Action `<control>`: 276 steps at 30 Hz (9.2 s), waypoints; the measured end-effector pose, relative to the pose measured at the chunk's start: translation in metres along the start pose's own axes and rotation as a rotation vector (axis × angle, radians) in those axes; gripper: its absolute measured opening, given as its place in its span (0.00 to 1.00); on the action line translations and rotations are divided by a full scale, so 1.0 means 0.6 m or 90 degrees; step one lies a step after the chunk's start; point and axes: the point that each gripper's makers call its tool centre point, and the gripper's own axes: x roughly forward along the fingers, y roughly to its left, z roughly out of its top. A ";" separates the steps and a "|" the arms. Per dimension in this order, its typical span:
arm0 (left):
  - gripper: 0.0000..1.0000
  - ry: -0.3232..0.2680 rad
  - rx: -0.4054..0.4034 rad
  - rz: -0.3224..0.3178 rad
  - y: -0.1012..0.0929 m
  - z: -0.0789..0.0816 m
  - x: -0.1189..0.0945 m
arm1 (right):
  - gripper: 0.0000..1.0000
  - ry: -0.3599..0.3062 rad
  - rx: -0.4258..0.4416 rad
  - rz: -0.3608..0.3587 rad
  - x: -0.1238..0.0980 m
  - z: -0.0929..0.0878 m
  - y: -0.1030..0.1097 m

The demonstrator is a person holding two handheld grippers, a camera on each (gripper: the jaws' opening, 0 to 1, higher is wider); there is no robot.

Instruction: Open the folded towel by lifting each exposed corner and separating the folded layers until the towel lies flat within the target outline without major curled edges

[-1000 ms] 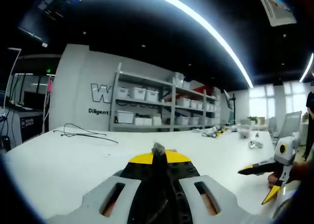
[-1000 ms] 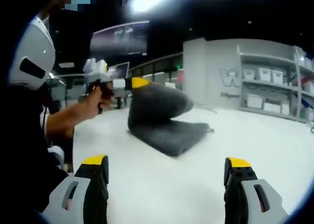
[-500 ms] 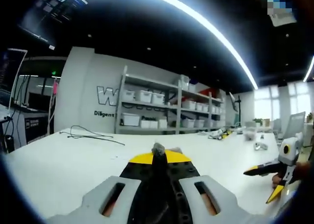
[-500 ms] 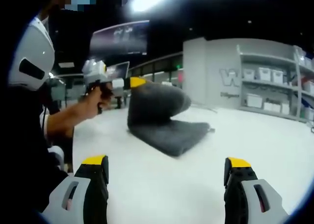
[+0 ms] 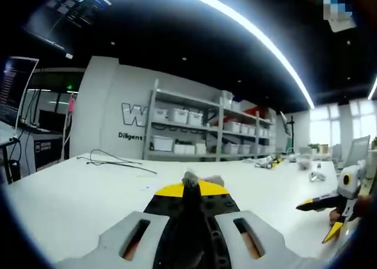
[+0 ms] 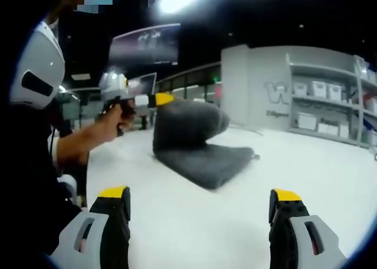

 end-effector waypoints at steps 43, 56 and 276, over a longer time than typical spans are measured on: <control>0.05 0.018 -0.028 0.083 0.094 -0.022 -0.037 | 1.00 0.010 -0.007 0.006 0.007 -0.003 0.007; 0.05 0.026 -0.016 0.117 0.125 -0.028 -0.054 | 1.00 0.013 -0.010 0.018 0.016 -0.002 0.012; 0.23 0.283 -0.046 0.083 0.282 -0.151 -0.138 | 0.65 0.114 0.113 0.017 0.144 -0.001 -0.026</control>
